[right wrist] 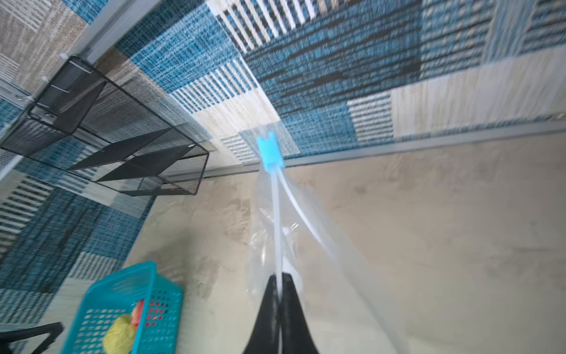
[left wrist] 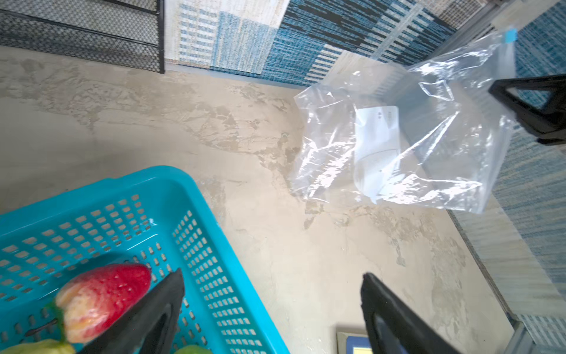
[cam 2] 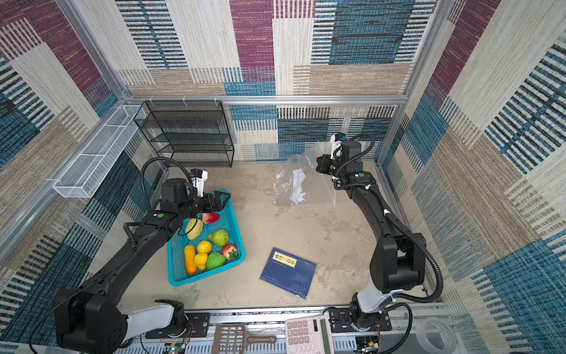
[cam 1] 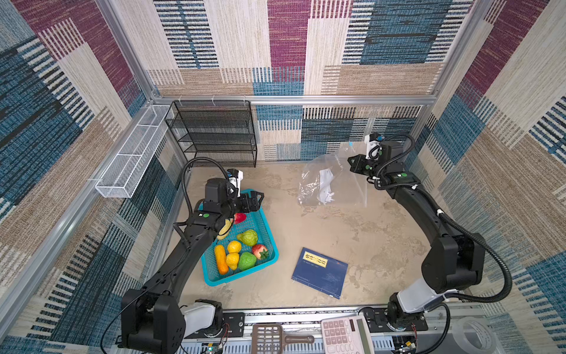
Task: Place the food in the zip-top bag and seal the zipper
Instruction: 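Grasp the bag's zipper edge near the blue slider with the right gripper and lift, then reach the left gripper to the bag mouth and pinch the opposite zipper edge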
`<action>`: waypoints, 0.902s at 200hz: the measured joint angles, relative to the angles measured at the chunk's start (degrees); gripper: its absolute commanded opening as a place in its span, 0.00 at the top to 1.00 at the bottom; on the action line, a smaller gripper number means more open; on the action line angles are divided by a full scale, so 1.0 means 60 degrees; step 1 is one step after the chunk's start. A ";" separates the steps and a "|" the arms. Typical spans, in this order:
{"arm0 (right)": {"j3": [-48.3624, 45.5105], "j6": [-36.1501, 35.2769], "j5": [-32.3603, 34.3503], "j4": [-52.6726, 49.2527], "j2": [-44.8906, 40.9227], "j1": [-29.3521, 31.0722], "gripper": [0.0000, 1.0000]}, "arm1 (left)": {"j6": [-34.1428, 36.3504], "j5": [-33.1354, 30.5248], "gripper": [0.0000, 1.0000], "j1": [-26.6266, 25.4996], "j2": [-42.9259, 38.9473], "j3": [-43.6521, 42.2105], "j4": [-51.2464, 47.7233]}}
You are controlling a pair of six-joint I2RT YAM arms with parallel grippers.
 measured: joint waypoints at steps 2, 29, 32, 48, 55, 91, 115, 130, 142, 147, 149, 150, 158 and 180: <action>-0.0142 0.0106 -0.0087 0.0080 -0.0051 0.0004 1.00 | 0.0000 0.0000 0.08 -0.0066 -0.0011 -0.0011 0.0015; -0.1865 0.1395 -0.0769 0.1020 -0.0812 0.0208 1.00 | -0.0007 -0.0044 0.08 -0.1242 -0.0033 -0.0127 0.0015; -0.2033 0.1512 -0.0820 0.1111 -0.0903 0.0255 1.00 | -0.0015 -0.0044 0.08 -0.1377 -0.0025 -0.0131 0.0018; -0.2925 0.2222 -0.0947 0.1814 -0.1428 0.0561 1.00 | -0.0153 -0.0310 0.08 -0.2200 0.0022 -0.0127 0.0087; -0.3268 0.2506 -0.0925 0.2080 -0.1628 0.0732 1.00 | -0.0233 -0.0426 0.08 -0.2528 0.0073 -0.0127 0.0146; -0.4874 0.4051 -0.0433 0.3246 -0.2317 0.1701 1.00 | -0.0991 -0.1319 0.08 -0.4557 0.0605 0.0015 0.0718; -0.5384 0.4787 0.0291 0.3537 -0.2539 0.2157 1.00 | -0.1188 -0.2251 0.08 -0.5781 0.1198 0.0259 0.1147; -0.5574 0.5115 0.0743 0.3683 -0.2707 0.2404 1.00 | -0.1293 -0.2761 0.08 -0.6280 0.1570 0.0386 0.1370; -0.5679 0.5293 0.1053 0.3763 -0.2823 0.2586 1.00 | -0.1366 -0.3085 0.08 -0.6575 0.1858 0.0528 0.1472; -0.5708 0.5384 0.1158 0.3781 -0.2860 0.2656 1.00 | -0.1370 -0.3242 0.08 -0.6696 0.1989 0.0601 0.1501; -0.5716 0.5413 0.1217 0.3785 -0.2871 0.2685 1.00 | -0.1373 -0.3282 0.08 -0.6728 0.2025 0.0623 0.1512; -0.5716 0.5424 0.1231 0.3789 -0.2874 0.2696 1.00 | -0.1373 -0.3319 0.08 -0.6761 0.2058 0.0645 0.1519; -0.5748 0.5563 0.1435 0.3810 -0.2896 0.2776 1.00 | -0.1370 -0.3555 0.08 -0.6932 0.2277 0.0794 0.1555; -0.5861 0.5869 0.1741 0.3814 -0.2900 0.2918 1.00 | -0.1330 -0.4222 0.09 -0.7329 0.2907 0.1213 0.1738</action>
